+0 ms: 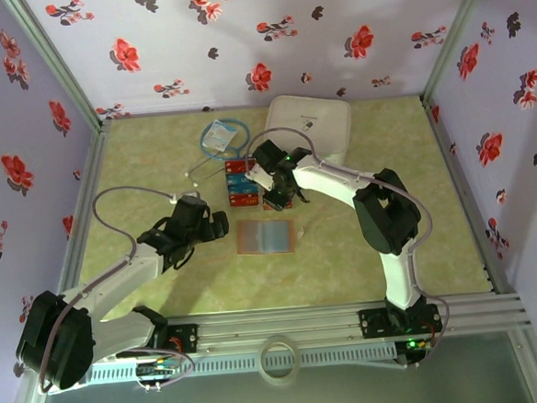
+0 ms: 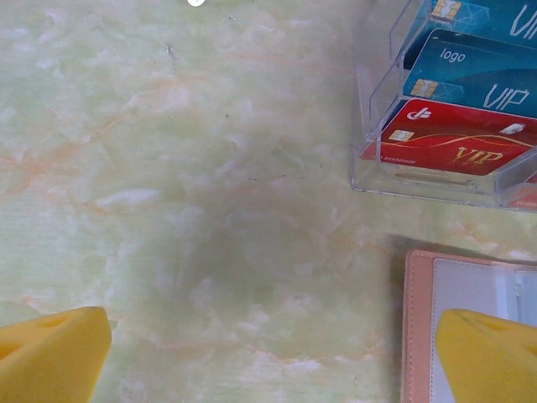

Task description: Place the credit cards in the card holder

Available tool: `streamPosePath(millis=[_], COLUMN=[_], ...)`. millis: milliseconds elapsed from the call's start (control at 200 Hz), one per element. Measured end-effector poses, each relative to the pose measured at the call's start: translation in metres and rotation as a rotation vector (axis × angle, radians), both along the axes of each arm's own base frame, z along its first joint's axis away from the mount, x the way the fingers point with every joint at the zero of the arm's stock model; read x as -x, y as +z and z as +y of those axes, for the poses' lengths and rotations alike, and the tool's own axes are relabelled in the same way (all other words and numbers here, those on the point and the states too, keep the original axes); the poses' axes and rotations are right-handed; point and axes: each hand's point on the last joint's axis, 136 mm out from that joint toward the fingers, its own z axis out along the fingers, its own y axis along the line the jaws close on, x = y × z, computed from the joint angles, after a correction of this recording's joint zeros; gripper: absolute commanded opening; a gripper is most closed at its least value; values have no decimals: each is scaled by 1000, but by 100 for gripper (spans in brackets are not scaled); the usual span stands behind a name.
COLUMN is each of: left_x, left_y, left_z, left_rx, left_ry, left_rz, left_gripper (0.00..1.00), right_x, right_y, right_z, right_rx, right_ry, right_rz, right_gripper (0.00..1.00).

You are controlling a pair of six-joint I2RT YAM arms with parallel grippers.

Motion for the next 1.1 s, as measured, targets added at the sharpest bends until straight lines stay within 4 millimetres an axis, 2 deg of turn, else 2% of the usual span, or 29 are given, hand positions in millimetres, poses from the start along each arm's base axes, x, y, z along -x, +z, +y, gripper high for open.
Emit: streamPosePath(millis=[405, 765, 855, 1100], left_x=[0, 0, 0, -1], left_y=[-1, -1, -2, -1], left_z=[-1, -1, -1, -1], left_rx=[15, 17, 17, 20], left_ry=[5, 8, 9, 9], left_rz=[1, 3, 2, -2], left_gripper=[100, 100, 100, 100], right_x=[-12, -12, -12, -12], right_y=[19, -5, -5, -5], right_z=[7, 4, 4, 4], right_rx=[-8, 36, 36, 39], right_ry=[2, -1, -1, 10], right_rz=[-55, -21, -21, -23], right_gripper=[41, 40, 38, 23])
